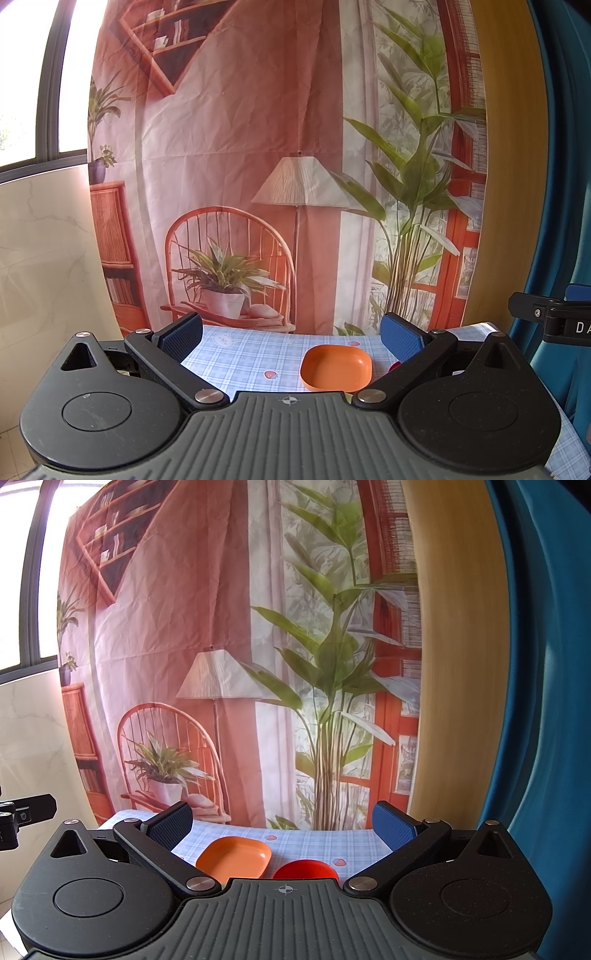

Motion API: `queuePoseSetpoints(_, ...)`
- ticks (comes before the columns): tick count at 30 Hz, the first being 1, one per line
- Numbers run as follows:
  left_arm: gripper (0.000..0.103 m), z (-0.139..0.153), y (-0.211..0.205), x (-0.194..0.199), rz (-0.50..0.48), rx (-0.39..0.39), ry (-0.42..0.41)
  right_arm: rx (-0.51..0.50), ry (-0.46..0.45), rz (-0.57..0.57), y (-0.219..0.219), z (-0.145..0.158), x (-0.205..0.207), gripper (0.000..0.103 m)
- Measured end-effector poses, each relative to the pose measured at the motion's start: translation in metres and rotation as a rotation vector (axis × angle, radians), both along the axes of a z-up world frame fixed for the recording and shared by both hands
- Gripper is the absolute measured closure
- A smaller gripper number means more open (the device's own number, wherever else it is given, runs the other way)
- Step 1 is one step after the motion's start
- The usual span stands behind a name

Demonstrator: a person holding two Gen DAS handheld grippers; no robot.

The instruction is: Organize plates and bowls

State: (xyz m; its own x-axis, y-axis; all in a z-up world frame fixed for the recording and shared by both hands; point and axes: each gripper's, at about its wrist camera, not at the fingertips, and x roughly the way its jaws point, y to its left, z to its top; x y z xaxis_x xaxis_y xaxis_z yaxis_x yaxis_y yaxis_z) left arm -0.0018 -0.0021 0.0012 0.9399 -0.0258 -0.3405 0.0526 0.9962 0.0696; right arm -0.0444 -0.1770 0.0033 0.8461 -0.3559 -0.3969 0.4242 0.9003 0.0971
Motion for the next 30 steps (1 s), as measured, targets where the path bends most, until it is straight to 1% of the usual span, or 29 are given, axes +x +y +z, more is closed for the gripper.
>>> queuePoseSetpoints(19,0.000,0.000,-0.004,-0.001,-0.007,-0.011,-0.003,0.004,-0.002,0.002,0.000,-0.003,0.000,0.000)
queuePoseSetpoints(22,0.000,-0.003,-0.004,0.001,0.009,-0.008,-0.003,0.016,-0.012,0.009,-0.005,0.004,-0.001,0.000)
queuePoseSetpoints(24,0.000,-0.006,-0.003,0.002,0.022,0.000,-0.004,0.027,-0.022,0.011,-0.005,-0.004,0.004,0.000)
queuePoseSetpoints(28,0.000,-0.017,-0.001,0.008,0.025,-0.010,0.020,0.043,-0.045,-0.010,-0.010,-0.018,-0.003,0.000)
queuePoseSetpoints(30,0.000,-0.025,-0.001,0.011,0.028,-0.005,0.037,0.056,-0.078,0.000,-0.012,-0.035,-0.003,0.000)
